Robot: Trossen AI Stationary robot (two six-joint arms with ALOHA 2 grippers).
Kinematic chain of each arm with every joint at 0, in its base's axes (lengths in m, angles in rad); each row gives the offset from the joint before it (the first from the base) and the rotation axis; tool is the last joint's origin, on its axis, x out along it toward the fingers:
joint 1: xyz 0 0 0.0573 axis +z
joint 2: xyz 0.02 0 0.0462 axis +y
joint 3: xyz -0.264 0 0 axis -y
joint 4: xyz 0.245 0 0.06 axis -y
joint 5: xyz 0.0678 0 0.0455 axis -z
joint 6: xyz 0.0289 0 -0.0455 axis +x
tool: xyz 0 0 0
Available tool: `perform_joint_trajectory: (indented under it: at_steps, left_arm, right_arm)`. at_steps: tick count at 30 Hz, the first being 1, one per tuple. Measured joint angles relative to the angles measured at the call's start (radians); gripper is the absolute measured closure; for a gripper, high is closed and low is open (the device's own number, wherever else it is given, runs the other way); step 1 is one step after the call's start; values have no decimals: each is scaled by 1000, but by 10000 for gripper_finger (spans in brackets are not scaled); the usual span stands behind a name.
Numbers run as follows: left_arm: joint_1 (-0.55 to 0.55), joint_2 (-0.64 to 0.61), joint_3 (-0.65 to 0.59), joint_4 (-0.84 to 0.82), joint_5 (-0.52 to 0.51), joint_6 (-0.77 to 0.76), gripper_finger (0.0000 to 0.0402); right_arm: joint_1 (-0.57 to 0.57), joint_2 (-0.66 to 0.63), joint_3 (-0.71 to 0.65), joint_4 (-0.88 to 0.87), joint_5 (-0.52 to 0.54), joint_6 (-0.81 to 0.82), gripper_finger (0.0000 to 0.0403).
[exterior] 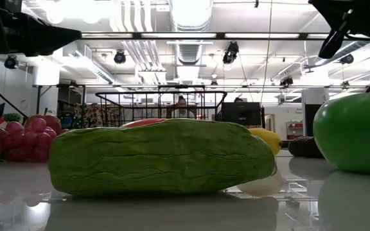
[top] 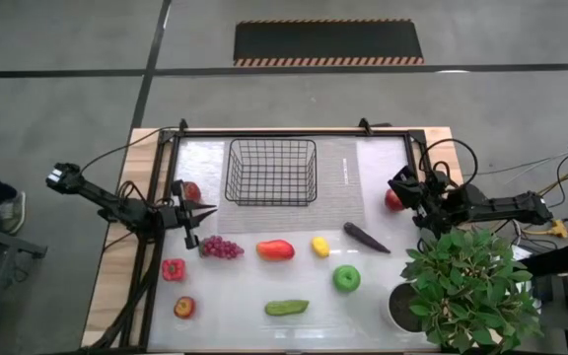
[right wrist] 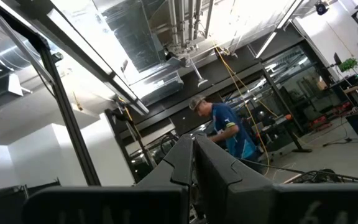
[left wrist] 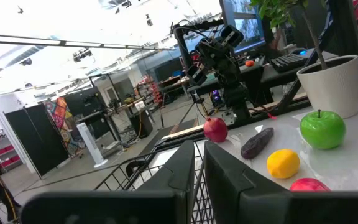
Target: Build produce basket
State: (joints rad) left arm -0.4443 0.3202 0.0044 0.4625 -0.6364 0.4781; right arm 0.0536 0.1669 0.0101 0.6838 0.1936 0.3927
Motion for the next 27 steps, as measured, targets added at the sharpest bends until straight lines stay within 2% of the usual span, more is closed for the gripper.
perform_joint_trajectory:
  at_steps: [21,24,27]
  left_arm:
    - [0,0,0,0,4,25,382]
    - [0,0,0,13,61,25,382]
    - [0,0,0,157,90,-35,382]
  right_arm:
    - [0,0,0,0,0,0,394]
    - [0,0,0,3,68,0,394]
    - [0,0,0,4,122,-4,394]
